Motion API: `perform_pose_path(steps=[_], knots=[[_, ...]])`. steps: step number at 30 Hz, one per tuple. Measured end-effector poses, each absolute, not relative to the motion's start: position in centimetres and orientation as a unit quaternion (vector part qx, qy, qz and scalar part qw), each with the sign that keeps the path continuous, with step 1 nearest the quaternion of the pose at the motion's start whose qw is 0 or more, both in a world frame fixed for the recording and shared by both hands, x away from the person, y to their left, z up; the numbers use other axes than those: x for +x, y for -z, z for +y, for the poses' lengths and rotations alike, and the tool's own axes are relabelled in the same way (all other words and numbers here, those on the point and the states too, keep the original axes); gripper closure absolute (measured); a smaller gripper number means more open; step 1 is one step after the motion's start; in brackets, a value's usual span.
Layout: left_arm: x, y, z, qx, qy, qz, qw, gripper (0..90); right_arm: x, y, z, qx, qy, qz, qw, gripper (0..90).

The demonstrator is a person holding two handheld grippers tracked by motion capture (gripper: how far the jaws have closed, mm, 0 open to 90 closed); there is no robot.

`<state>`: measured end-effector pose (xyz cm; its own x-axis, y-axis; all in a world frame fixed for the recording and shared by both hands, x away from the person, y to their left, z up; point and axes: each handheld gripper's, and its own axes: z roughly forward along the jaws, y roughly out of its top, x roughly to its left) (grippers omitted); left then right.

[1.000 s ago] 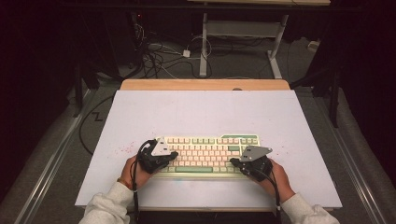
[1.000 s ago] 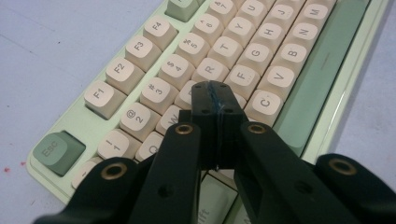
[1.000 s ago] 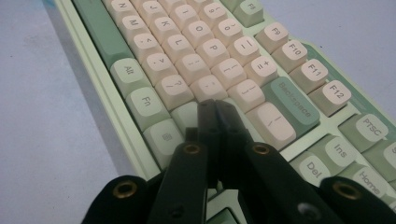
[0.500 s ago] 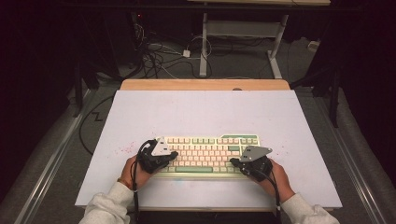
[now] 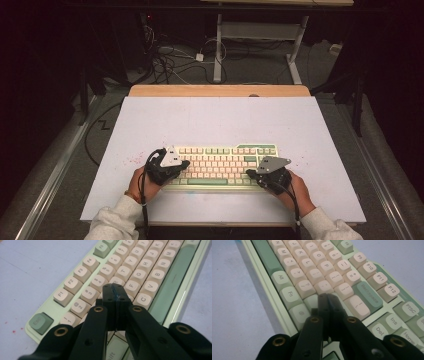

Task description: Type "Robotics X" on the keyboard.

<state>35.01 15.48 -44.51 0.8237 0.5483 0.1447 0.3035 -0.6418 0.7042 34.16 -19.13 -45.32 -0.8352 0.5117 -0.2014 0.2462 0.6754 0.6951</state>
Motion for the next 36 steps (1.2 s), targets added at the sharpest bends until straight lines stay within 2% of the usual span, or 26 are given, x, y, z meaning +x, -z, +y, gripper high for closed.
perform_pose_path(steps=[17, 36], knots=[[34.4, 43.3, 16.4, 0.88, -0.191, 0.238, 0.364, 87.4, 34.2, 45.2, -19.2, 0.209, -0.342, 0.894, 0.199, 90.0], [33.7, 42.9, 17.2, 0.874, -0.199, 0.241, 0.371, 87.4, 33.3, 41.9, -20.5, 0.212, -0.407, 0.861, 0.22, 90.0]])
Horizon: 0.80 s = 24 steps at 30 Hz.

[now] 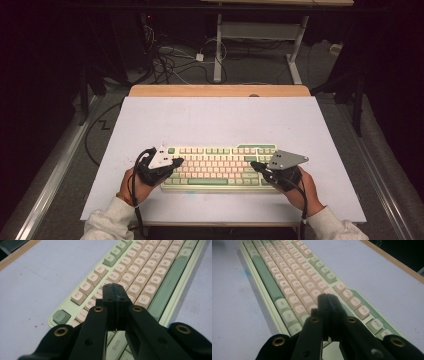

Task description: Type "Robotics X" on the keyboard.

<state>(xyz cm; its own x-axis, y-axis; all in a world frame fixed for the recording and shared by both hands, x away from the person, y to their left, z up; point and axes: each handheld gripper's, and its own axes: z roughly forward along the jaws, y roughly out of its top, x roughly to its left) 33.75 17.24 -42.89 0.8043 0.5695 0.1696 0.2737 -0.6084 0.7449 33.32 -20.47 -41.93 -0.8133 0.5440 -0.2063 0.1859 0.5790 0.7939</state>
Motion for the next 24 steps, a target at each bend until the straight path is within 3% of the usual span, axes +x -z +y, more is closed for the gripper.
perform_pose_path(steps=[24], knots=[[32.3, 42.4, 18.0, 0.865, -0.213, 0.237, 0.387, 87.3, 33.2, 41.1, -21.1, 0.218, -0.421, 0.851, 0.227, 90.0]])
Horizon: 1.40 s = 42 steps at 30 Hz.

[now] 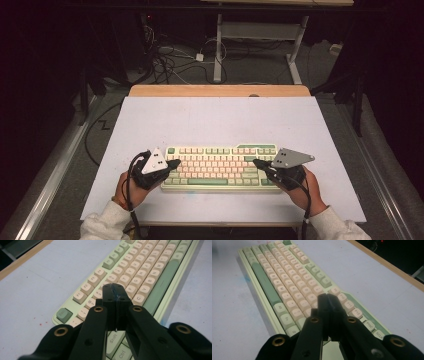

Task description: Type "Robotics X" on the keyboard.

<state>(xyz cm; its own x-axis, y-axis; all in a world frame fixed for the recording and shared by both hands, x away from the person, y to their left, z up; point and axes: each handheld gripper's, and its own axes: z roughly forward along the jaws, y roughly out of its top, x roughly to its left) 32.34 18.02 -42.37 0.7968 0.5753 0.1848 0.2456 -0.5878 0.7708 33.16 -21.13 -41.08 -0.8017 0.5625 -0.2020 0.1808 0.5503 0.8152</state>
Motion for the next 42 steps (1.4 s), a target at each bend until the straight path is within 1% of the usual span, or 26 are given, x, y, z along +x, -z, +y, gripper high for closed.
perform_pose_path(steps=[11, 33, 42], knots=[[31.3, 42.4, 18.2, 0.864, -0.213, 0.231, 0.392, 87.3, 32.9, 40.9, -22.2, 0.228, -0.424, 0.845, 0.233, 90.0], [30.4, 43.1, 16.4, 0.876, -0.192, 0.207, 0.392, 87.3, 32.3, 41.0, -22.2, 0.224, -0.424, 0.847, 0.232, 90.0], [30.1, 43.1, 16.4, 0.875, -0.196, 0.205, 0.393, 87.3, 32.1, 41.0, -22.1, 0.221, -0.425, 0.846, 0.234, 90.0]])
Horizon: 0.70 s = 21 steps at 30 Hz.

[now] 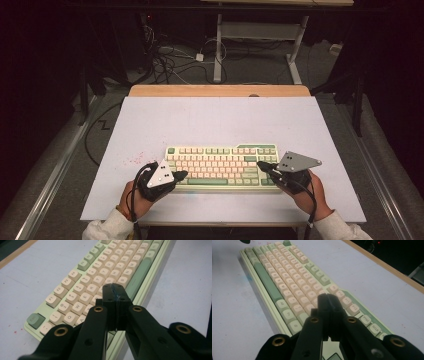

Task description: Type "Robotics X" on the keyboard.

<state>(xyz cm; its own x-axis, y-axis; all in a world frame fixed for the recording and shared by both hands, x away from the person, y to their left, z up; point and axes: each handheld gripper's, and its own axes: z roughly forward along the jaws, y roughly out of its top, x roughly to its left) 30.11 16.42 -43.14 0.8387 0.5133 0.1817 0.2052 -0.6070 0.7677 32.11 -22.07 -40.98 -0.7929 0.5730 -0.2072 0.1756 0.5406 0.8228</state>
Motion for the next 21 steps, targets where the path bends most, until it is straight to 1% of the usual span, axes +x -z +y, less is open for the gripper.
perform_pose_path(steps=[2, 3, 4, 6, 8, 10, 11, 12, 14, 16, 17, 21], knots=[[30.1, 43.1, 16.6, 0.872, -0.2, 0.209, 0.395, 87.3, 32.1, 41.1, -22.1, 0.222, -0.425, 0.845, 0.236, 90.0], [30.1, 43.2, 16.7, 0.871, -0.204, 0.21, 0.394, 87.2, 32.0, 41.1, -22.2, 0.222, -0.426, 0.845, 0.236, 88.3], [30.1, 43.2, 16.8, 0.87, -0.208, 0.212, 0.394, 86.3, 32.0, 41.2, -22.3, 0.222, -0.426, 0.844, 0.237, 84.1], [30.1, 43.3, 16.9, 0.868, -0.213, 0.214, 0.395, 83.4, 32.0, 41.4, -22.4, 0.223, -0.428, 0.842, 0.241, 82.4], [30.2, 43.3, 16.9, 0.866, -0.218, 0.216, 0.395, 81.9, 32.0, 41.4, -22.6, 0.229, -0.43, 0.838, 0.245, 77.6], [30.2, 43.3, 17.0, 0.863, -0.223, 0.22, 0.396, 77.0, 32.0, 41.5, -22.7, 0.23, -0.433, 0.836, 0.248, 73.6], [30.3, 43.3, 17.0, 0.862, -0.226, 0.222, 0.397, 74.7, 32.0, 41.5, -22.7, 0.232, -0.432, 0.834, 0.251, 70.1], [30.3, 43.3, 17.0, 0.86, -0.229, 0.224, 0.398, 71.8, 32.0, 41.5, -22.7, 0.235, -0.434, 0.832, 0.254, 66.5], [30.4, 43.2, 17.1, 0.857, -0.237, 0.228, 0.397, 64.5, 32.1, 41.6, -22.8, 0.238, -0.435, 0.829, 0.259, 62.1], [30.5, 43.3, 17.1, 0.857, -0.244, 0.228, 0.392, 57.3, 32.1, 41.7, -22.7, 0.242, -0.434, 0.828, 0.26, 54.9], [30.6, 43.3, 17.1, 0.857, -0.247, 0.229, 0.391, 54.9, 32.2, 41.8, -22.7, 0.244, -0.433, 0.827, 0.262, 52.8], [30.8, 43.6, 17.1, 0.857, -0.251, 0.236, 0.384, 44.5, 32.3, 42.0, -22.6, 0.251, -0.435, 0.821, 0.272, 39.5]])
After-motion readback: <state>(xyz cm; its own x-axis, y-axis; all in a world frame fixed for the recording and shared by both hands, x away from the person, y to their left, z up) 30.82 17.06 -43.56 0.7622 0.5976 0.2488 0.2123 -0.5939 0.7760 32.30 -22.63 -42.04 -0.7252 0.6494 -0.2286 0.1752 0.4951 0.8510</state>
